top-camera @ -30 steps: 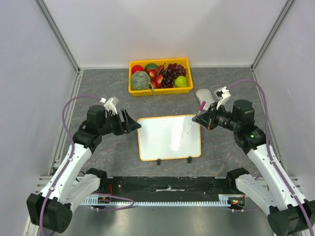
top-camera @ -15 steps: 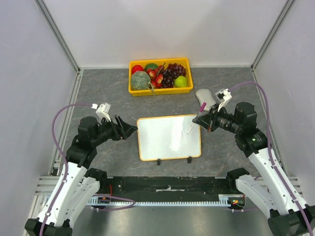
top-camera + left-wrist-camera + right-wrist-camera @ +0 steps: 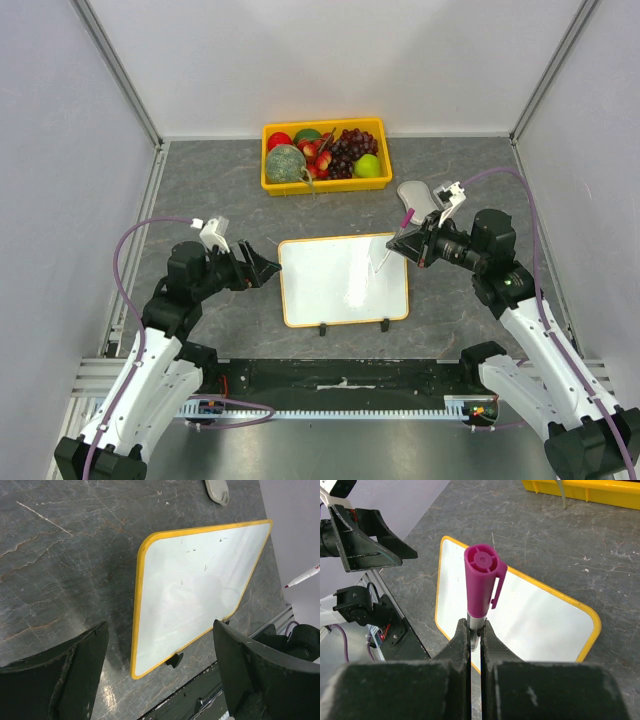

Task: Write a sentence on the whiteboard
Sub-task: Pass from the right arm to the left

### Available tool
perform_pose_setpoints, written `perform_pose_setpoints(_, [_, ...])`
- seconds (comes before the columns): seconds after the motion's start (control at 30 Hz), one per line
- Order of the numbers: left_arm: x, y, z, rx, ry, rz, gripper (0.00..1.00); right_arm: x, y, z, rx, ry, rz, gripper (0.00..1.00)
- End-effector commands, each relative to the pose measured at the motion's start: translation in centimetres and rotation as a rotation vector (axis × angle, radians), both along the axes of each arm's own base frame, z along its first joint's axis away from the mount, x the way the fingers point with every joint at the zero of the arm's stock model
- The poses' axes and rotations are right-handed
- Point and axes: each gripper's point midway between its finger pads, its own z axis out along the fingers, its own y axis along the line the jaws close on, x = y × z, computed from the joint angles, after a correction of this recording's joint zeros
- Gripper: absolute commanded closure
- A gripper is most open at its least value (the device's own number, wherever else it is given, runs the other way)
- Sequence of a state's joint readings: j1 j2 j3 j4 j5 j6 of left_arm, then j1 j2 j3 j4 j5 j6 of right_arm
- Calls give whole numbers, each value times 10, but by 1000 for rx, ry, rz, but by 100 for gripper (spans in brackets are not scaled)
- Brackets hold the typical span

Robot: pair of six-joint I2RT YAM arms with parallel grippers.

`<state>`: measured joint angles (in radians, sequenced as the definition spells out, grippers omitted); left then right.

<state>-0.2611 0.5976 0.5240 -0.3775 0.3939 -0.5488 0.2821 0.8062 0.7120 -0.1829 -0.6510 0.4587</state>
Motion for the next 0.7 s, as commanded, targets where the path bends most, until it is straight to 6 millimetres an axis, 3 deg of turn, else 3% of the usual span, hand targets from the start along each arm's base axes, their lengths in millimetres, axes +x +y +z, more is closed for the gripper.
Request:
perform_pose_setpoints(0.0, [12,-2,12,3,-79,-9,11,6,7,9,24,-41,1,100])
perform_pose_setpoints(0.37, [11,1,13,15,-111,-8,7,-2,36,1,1,-27,31,100])
perform_pose_setpoints(0.67, [9,-1,12,-5,-103,-8,4,-2,38,0,-3,-26,18,100])
